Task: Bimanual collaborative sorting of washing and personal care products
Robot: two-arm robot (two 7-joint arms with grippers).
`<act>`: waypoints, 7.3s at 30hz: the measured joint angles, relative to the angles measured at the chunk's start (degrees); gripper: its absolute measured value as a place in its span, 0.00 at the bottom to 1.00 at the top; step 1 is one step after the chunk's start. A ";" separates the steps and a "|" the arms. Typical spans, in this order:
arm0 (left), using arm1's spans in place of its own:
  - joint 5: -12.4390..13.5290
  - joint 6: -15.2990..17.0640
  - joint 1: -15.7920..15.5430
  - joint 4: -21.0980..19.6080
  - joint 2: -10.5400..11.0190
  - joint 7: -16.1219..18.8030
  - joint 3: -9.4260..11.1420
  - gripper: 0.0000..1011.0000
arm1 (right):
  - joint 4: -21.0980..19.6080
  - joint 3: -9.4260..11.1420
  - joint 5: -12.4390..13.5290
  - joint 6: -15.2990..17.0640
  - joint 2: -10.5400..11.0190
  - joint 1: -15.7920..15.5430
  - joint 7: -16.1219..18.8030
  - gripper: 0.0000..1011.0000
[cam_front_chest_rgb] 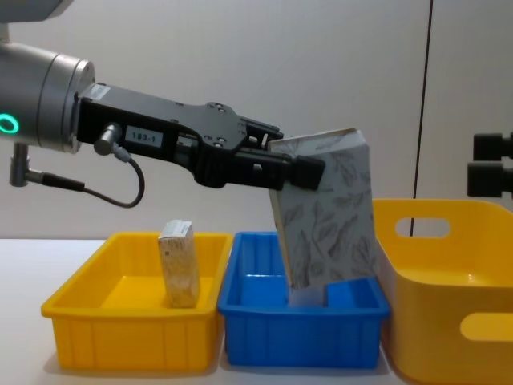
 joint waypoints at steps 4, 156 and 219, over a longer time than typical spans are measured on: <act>0.00 0.00 0.00 0.00 0.00 0.00 0.00 0.35 | 0.79 -1.37 0.73 0.14 1.23 1.66 4.09 0.99; -3.14 6.98 8.56 -7.67 2.23 19.57 -6.94 0.99 | 13.08 -12.24 -4.52 -9.02 -6.71 10.40 -8.58 0.34; -4.48 14.78 19.28 -16.93 -0.05 45.88 -15.52 0.99 | 9.88 -3.63 -20.57 10.20 -24.69 4.72 -63.66 0.34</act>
